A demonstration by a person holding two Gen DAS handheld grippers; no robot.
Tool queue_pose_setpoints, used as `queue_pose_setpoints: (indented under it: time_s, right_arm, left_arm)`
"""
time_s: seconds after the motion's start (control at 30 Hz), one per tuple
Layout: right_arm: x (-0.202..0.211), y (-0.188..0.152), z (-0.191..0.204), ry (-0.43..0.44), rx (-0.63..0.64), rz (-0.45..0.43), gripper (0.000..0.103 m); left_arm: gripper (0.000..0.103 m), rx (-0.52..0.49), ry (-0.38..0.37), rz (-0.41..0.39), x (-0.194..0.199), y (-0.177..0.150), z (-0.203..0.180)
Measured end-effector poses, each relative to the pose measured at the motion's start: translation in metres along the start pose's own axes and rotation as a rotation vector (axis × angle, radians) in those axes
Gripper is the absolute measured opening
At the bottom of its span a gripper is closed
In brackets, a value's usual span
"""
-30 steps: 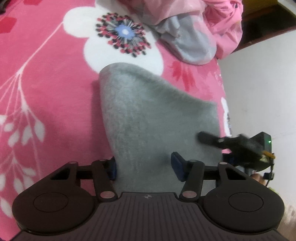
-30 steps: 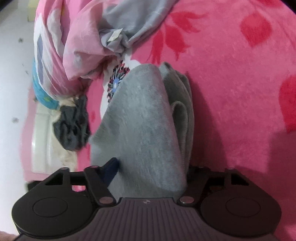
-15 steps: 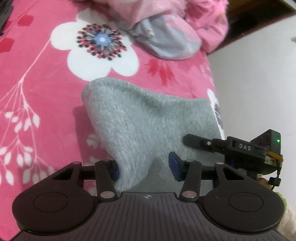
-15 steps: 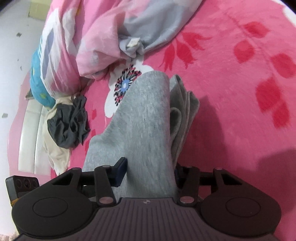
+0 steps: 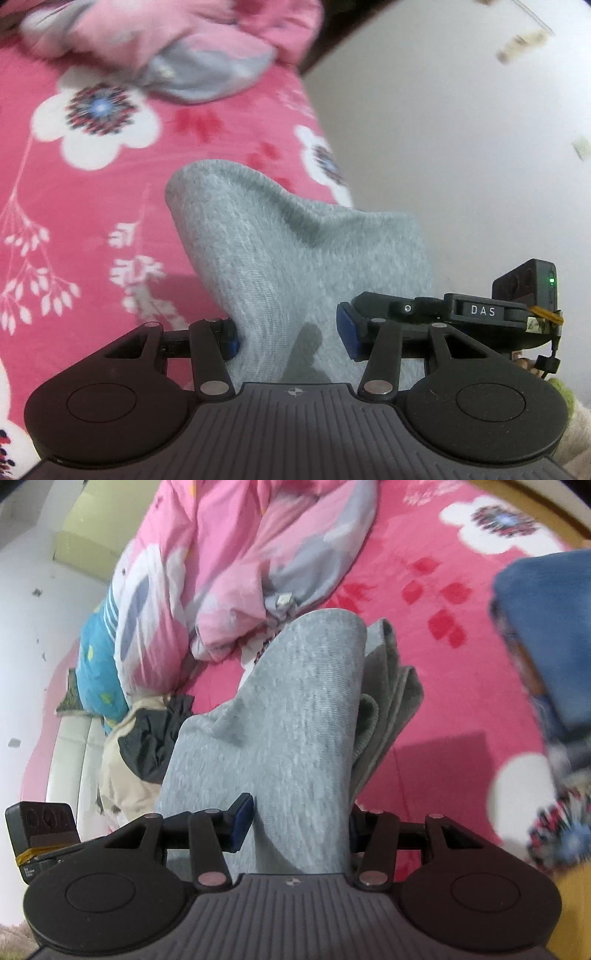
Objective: Fold clothes
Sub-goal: 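Lift the folded sweatshirt up with both grippers, then carry the folded grey sweatshirt with both grippers over the folded clothes stack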
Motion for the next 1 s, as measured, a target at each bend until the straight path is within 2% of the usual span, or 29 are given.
queue_pose_setpoints:
  time_s: [0.2, 0.33, 0.5, 0.7, 0.83, 1.0]
  right_arm:
    - [0.068, -0.036, -0.001, -0.012, -0.084, -0.124, 0.053]
    - [0.107, -0.041, -0.010, -0.046, -0.087, -0.179, 0.052]
    - [0.147, -0.031, -0.041, -0.079, -0.121, -0.239, 0.052]
    - [0.174, 0.001, -0.103, -0.065, -0.161, -0.265, 0.053]
    - [0.180, 0.046, -0.150, -0.054, -0.149, -0.216, 0.053]
    - [0.186, 0.107, -0.196, -0.057, -0.071, -0.150, 0.053]
  left_arm:
    - [0.048, -0.091, -0.066, 0.032, 0.006, -0.016, -0.050]
    - [0.048, -0.137, -0.091, 0.030, -0.005, -0.024, -0.083]
    - [0.048, -0.170, -0.131, 0.036, -0.042, -0.029, -0.115]
    - [0.048, -0.195, -0.120, 0.049, -0.106, -0.027, -0.154]
    - [0.049, -0.129, -0.085, 0.034, -0.156, -0.021, -0.171]
    - [0.048, -0.063, -0.052, 0.009, -0.218, -0.004, -0.191]
Point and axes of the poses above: each gripper's, at about its wrist camera, not at the fingertips, and x roughly against the way its jaws point, z to its left, y to its top, the point moved 2 cm from there along -x, roughly the way its jaws point, and after that the axes turned 1 degree about z, right-handed, at the moved point
